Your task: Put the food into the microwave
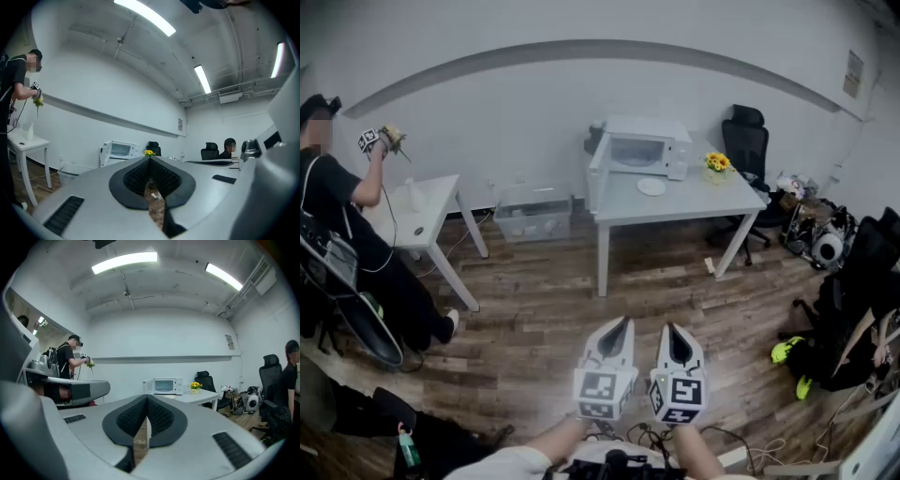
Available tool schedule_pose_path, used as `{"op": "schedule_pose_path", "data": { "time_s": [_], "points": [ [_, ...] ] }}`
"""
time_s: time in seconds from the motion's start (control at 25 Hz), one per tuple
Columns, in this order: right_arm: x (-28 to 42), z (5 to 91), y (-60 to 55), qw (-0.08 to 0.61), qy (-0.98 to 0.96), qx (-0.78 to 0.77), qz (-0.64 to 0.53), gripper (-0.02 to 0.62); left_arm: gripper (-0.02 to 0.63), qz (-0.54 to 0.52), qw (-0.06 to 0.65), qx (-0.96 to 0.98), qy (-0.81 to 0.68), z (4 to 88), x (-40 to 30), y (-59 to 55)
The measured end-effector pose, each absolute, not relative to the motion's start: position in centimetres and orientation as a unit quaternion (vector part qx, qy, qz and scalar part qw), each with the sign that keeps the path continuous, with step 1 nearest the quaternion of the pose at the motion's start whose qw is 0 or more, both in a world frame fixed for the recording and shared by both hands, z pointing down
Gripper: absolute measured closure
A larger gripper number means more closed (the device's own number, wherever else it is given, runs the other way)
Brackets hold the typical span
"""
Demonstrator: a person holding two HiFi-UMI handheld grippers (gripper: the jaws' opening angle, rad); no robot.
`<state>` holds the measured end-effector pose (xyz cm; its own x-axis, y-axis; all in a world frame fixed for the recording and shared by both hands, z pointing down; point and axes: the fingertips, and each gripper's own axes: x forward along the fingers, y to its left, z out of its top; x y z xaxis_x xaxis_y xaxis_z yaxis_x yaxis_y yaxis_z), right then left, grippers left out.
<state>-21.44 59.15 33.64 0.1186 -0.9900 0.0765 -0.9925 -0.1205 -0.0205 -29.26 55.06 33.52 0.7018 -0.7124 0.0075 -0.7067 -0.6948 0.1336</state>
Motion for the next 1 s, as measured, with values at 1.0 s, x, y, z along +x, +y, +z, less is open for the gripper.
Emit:
{"op": "schedule_pose_path", "data": {
  "time_s": [1.0],
  "points": [
    [-21.4,34.9,58.0,-0.010,-0.625,0.779,0.056,0.575,0.601,-0.018,0.059,0.927,-0.369,33.7,-31.5,51.2]
  ]
}}
